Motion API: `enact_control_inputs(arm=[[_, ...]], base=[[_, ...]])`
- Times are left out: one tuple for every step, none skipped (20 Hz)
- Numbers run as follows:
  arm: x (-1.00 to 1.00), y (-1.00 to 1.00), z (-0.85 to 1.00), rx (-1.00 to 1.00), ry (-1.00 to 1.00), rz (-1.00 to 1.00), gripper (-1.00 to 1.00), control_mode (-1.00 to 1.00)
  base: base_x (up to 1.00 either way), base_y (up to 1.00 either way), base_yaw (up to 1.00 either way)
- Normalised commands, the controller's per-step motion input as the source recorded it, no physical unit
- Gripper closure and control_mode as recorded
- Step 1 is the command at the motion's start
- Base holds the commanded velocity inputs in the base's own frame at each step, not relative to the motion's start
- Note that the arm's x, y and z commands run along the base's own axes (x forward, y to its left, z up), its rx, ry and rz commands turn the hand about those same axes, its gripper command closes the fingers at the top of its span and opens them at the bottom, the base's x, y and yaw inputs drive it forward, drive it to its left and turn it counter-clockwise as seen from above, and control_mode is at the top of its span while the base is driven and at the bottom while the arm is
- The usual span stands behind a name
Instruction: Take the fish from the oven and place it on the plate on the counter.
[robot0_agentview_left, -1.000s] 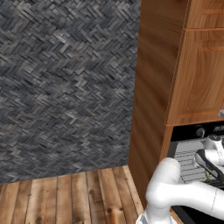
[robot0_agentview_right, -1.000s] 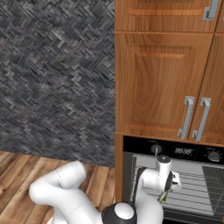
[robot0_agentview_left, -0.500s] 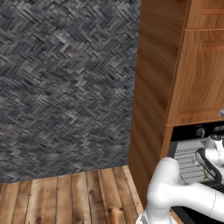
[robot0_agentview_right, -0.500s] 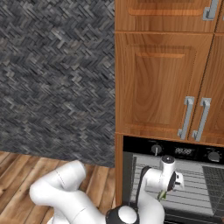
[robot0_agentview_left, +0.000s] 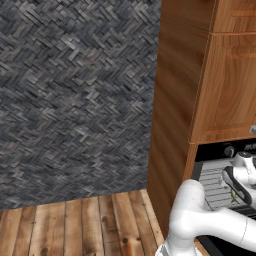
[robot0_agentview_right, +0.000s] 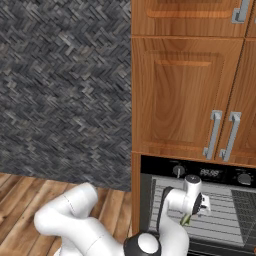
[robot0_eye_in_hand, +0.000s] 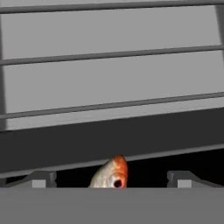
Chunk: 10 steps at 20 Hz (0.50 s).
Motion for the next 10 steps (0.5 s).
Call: enact_control_inputs(arm=[[-0.40,-0.06,-0.16,0.00,0.01,-0.04,-1.00,-1.00],[-0.37,-0.02,-0.13,0.00,0.01,-0.03,-1.00,-1.00],[-0.36,0.00,-0.09,0.00,0.00,-0.02,-1.00,-1.00],[-0.31,0.00,-0.08,0.00,0.00,-0.01,-1.00,-1.00],[-0.26,0.00,-0.09,0.00,0.00,0.00,-1.00,-1.00],[-0.23,0.00,-0.09,0.00,0.00,0.00,-1.00,-1.00],[-0.21,0.00,-0.09,0.00,0.00,0.00,-1.00,-1.00],[-0.19,0.00,-0.11,0.00,0.00,0.00,-1.00,-1.00],[-0.15,0.00,-0.13,0.00,-0.01,0.00,-1.00,-1.00],[-0.07,0.00,-0.13,0.00,-0.03,0.00,-1.00,-1.00]], base=[[0.00,0.00,0.00],[0.00,0.00,0.00],[0.00,0.00,0.00],[0.00,0.00,0.00],[0.00,0.00,0.00],[0.00,0.00,0.00],[0.00,0.00,0.00],[0.00,0.00,0.00],[0.00,0.00,0.00],[0.00,0.00,0.00]])
